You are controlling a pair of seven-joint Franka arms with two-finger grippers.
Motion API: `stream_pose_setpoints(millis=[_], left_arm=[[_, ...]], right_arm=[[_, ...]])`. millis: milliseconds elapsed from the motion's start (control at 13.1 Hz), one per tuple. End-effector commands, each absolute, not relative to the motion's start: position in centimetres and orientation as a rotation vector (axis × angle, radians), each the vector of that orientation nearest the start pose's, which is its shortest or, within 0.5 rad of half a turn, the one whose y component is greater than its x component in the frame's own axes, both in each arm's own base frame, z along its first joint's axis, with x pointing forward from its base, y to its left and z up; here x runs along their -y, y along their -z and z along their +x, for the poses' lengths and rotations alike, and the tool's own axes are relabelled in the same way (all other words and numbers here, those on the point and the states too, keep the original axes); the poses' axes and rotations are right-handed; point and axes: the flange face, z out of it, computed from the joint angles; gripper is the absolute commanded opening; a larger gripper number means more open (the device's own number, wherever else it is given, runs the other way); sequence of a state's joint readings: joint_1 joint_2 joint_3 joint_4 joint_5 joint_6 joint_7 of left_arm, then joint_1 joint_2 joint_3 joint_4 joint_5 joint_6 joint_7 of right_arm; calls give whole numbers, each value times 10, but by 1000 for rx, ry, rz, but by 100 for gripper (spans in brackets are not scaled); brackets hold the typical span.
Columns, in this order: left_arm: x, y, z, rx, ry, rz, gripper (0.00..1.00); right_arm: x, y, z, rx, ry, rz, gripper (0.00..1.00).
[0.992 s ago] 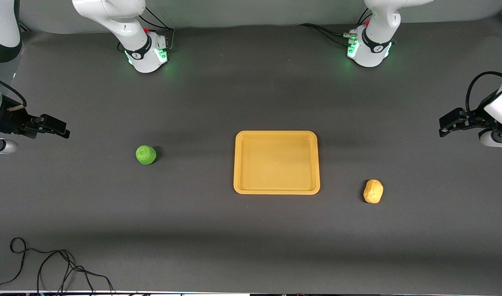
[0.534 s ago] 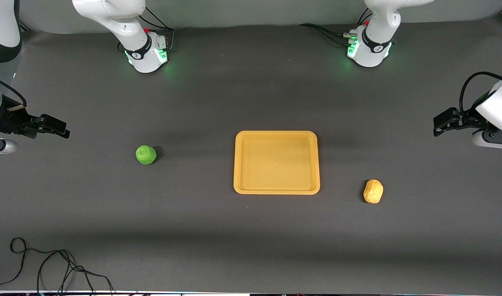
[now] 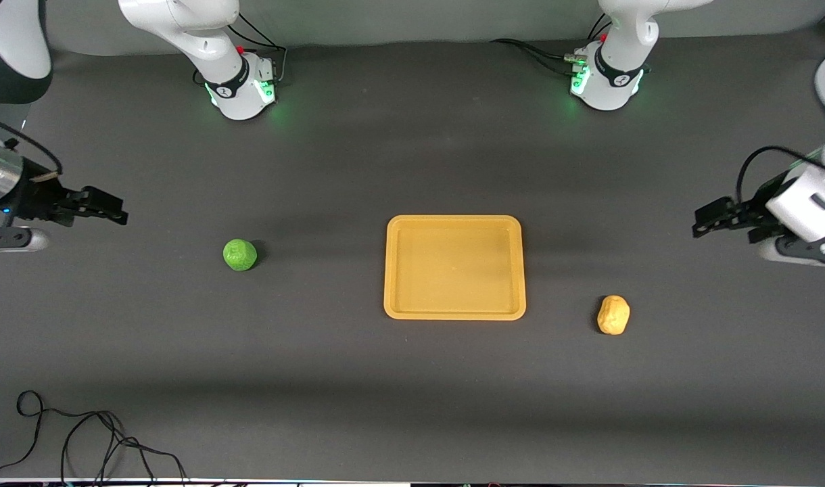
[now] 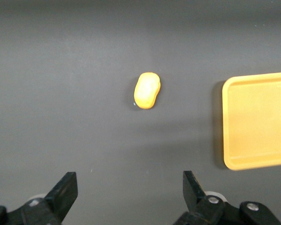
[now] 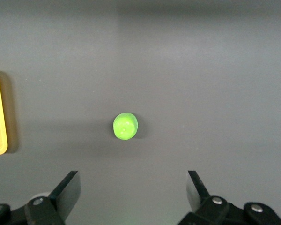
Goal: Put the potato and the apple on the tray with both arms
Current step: 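Lower the left gripper onto the potato while the right gripper reaches the apple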
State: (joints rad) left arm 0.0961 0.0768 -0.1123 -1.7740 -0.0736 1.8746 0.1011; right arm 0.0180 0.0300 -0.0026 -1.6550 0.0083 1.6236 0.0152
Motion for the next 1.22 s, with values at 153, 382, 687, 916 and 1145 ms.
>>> stream_pose_setpoints(millis=[153,382,687,916,1145], left_arm=[[48,-363,607,-236,42,-3225,100],[73,-283,610,-429,-82,-3125,100],[75,-251,630,-648,-20,-3079,100],[66,-224,654,-639,-23,-3081,100],[76,-199,661,-638,-31,-3089,100]], right_arm=[[-51,-566,501,126,-33,-3124,100],[-65,-547,488,151,-40,-3094,100],[-62,-517,486,150,-37,-3106,100],[-54,-470,485,124,39,-3105,100],[-51,-406,483,113,92,-3106,100]])
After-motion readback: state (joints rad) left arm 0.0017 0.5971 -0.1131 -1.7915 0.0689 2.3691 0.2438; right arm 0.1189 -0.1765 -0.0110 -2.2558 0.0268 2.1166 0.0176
